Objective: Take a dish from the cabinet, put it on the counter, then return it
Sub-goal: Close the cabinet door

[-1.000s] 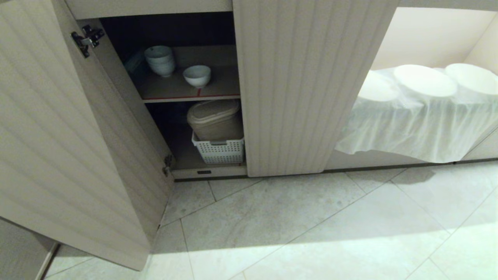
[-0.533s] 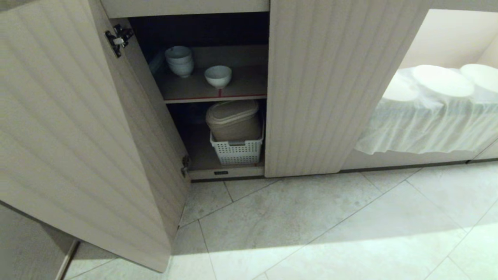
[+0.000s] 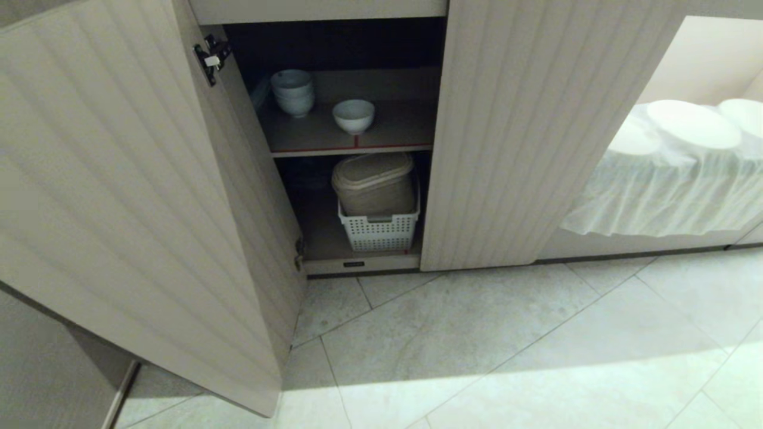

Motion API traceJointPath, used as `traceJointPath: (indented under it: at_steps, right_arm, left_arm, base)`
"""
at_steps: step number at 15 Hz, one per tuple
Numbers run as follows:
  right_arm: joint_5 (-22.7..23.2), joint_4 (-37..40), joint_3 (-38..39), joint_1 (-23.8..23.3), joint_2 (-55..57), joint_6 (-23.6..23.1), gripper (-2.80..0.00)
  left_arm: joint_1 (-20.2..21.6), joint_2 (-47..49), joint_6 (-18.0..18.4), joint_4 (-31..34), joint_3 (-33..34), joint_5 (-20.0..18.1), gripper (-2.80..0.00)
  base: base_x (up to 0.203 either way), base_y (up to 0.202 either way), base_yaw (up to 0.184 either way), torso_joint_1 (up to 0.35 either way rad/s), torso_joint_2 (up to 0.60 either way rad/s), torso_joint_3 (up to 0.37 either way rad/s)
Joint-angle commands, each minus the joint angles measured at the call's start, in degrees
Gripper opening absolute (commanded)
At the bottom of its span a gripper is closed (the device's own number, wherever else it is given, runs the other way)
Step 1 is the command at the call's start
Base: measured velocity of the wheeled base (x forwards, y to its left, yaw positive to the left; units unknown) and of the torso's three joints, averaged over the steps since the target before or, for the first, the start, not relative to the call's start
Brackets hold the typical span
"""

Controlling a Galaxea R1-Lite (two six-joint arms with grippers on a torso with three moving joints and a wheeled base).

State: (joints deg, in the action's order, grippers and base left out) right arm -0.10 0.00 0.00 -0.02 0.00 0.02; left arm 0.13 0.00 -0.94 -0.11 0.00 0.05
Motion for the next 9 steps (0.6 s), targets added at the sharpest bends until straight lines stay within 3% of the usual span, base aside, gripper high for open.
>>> traceJointPath:
  at_steps: [1,9]
  right_arm:
    - [0.0,0.0,0.0,0.0,0.0,0.0,-2.8]
    - [0.0,0.0,0.0,0.0,0.0,0.0,-2.8]
  left_arm:
    - [0.0,0.0,0.0,-0.1,0.0,0.0,-2.8]
    - [0.0,0.0,0.0,-0.1,0.0,0.0,-2.8]
  base:
    - [0.0,0.0,0.0,0.0,0.0,0.0]
    - [0.0,0.0,0.0,0.0,0.0,0.0]
